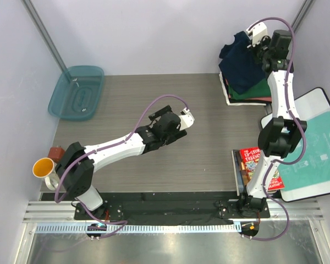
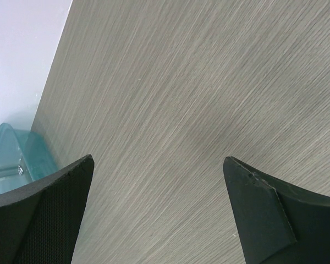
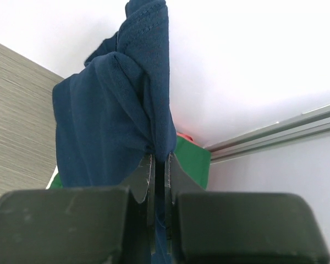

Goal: Fold and stack the t-shirts
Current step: Neatly place the folded tshirt to the corner

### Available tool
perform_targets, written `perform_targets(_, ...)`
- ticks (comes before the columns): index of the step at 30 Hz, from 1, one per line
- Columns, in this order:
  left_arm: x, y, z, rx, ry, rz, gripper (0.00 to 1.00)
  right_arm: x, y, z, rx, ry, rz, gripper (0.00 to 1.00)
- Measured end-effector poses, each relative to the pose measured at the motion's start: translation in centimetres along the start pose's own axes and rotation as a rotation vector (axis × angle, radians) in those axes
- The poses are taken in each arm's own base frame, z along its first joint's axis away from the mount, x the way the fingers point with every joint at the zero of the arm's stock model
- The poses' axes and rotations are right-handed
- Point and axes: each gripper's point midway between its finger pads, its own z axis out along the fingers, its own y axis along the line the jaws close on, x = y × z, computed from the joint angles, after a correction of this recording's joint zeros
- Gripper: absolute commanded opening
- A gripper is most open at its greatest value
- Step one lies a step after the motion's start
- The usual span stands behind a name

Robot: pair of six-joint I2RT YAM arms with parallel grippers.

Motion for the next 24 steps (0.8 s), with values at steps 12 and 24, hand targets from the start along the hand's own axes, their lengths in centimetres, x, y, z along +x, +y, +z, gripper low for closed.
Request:
perform_targets(12, -0.4, 0.0, 0.1, 0.003, -0.008, -0.003, 1.0, -6.3, -0.1, -5.4, 0.015, -0.102, 0.002, 0.01)
perform_targets(24, -0.4, 0.0, 0.1, 0.005, -0.008, -0.003, 1.0, -7.9, 1.6, -5.9, -0.025, -0.125, 0.016, 0.01)
